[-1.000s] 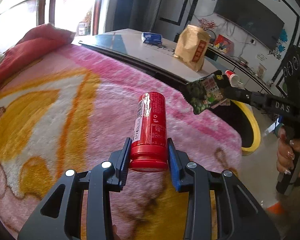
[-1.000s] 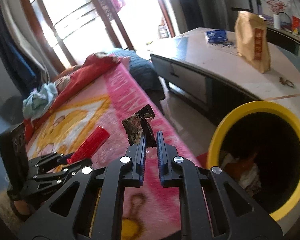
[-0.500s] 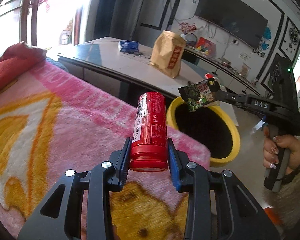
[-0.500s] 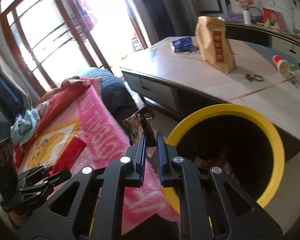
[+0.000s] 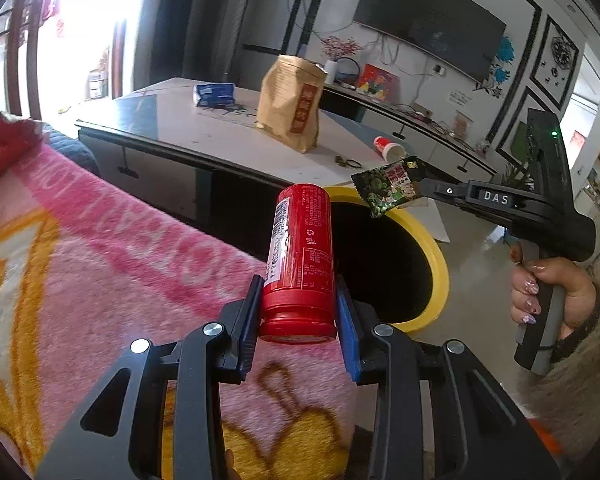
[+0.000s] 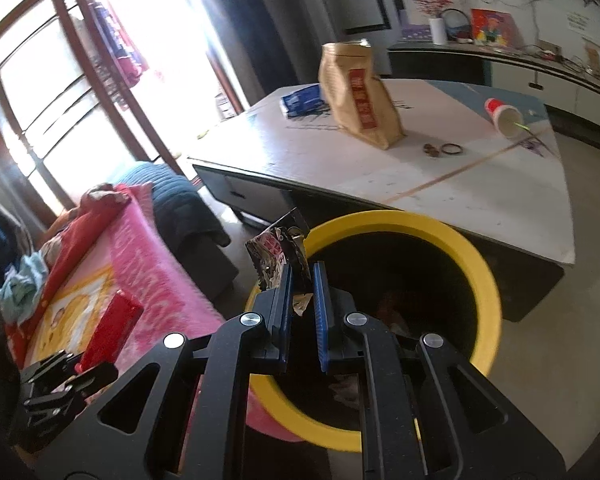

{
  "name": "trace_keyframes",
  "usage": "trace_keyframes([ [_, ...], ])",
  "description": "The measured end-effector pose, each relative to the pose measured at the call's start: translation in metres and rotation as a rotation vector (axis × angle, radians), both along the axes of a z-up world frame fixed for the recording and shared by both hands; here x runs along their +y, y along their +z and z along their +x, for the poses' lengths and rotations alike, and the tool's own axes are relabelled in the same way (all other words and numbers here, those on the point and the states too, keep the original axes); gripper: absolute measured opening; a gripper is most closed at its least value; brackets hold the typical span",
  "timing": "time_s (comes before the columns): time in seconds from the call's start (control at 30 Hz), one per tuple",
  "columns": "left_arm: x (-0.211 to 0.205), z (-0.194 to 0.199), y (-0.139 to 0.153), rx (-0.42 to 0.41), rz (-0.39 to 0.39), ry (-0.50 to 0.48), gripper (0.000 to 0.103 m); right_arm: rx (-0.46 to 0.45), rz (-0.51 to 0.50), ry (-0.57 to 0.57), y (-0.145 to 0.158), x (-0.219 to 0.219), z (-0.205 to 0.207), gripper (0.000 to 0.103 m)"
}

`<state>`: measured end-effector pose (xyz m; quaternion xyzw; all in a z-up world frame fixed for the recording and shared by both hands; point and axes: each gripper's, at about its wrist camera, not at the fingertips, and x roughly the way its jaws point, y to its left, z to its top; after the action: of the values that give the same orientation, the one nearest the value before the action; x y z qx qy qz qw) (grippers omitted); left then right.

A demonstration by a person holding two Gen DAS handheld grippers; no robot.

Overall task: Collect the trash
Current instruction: 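Carry the red can and snack packet over the yellow bin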

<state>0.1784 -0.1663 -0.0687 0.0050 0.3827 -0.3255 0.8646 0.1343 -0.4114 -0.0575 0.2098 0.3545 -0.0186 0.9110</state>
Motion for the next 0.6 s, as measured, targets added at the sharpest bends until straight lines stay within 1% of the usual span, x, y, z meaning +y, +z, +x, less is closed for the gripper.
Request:
trace_keyframes([
  [0.6,-0.056,0.0,-0.001,-0.003,0.027,-0.116,0.033,0.065,0.002,-0.163,-0.016,-0.05,-0.017,0.006],
])
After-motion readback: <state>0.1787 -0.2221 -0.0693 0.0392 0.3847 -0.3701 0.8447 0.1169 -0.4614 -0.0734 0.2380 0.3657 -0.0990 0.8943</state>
